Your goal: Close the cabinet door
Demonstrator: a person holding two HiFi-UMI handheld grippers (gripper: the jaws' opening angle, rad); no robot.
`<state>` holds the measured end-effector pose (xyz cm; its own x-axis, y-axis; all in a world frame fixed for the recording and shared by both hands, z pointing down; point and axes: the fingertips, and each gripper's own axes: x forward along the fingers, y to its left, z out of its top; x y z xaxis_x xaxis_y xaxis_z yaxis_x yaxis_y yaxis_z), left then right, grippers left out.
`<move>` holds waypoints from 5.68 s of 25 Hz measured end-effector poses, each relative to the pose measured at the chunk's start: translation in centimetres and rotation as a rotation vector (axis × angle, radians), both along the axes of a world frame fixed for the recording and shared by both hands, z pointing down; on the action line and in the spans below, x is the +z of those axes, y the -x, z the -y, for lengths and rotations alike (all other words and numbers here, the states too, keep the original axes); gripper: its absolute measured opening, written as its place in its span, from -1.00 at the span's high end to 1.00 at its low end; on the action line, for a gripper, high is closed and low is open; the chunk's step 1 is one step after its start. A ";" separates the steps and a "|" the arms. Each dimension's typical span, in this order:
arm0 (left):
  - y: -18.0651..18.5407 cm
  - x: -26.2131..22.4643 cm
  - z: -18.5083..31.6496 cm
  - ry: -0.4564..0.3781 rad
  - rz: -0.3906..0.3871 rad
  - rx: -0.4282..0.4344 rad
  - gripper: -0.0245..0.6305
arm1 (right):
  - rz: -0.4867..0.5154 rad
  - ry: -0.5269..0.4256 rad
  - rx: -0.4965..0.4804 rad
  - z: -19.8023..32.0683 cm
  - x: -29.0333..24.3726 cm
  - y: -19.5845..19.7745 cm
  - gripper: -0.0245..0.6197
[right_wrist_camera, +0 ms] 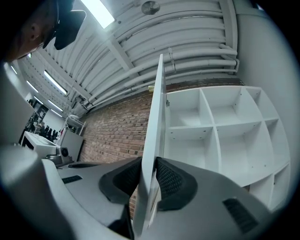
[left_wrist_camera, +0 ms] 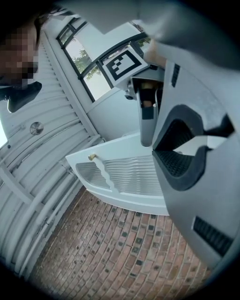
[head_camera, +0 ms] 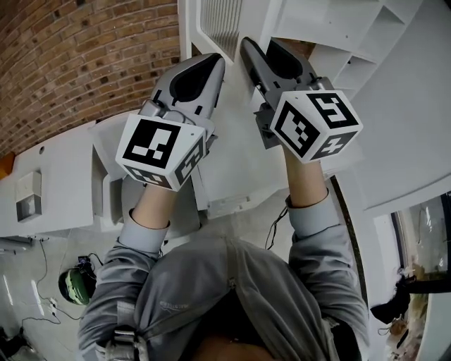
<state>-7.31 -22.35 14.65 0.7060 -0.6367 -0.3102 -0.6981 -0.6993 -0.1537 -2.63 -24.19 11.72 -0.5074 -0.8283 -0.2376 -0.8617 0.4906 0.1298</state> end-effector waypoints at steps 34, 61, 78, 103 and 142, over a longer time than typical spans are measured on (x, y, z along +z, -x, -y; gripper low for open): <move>-8.9 0.8 6.2 0.009 -0.010 0.054 0.91 | -0.006 0.051 -0.151 5.8 -0.2 -9.8 0.64; -14.2 1.0 12.3 0.019 0.034 -0.032 0.91 | 0.013 0.076 -0.317 12.4 -0.2 -14.5 0.61; -15.9 2.1 16.4 0.047 0.043 -0.116 0.91 | 0.005 0.102 -0.444 16.6 0.1 -15.8 0.60; -18.7 2.7 21.5 0.052 0.014 -0.241 0.91 | -0.014 0.121 -0.616 21.5 0.7 -16.9 0.60; -19.3 2.7 26.3 0.063 0.053 -0.160 0.91 | -0.009 0.159 -0.621 26.3 0.6 -16.6 0.49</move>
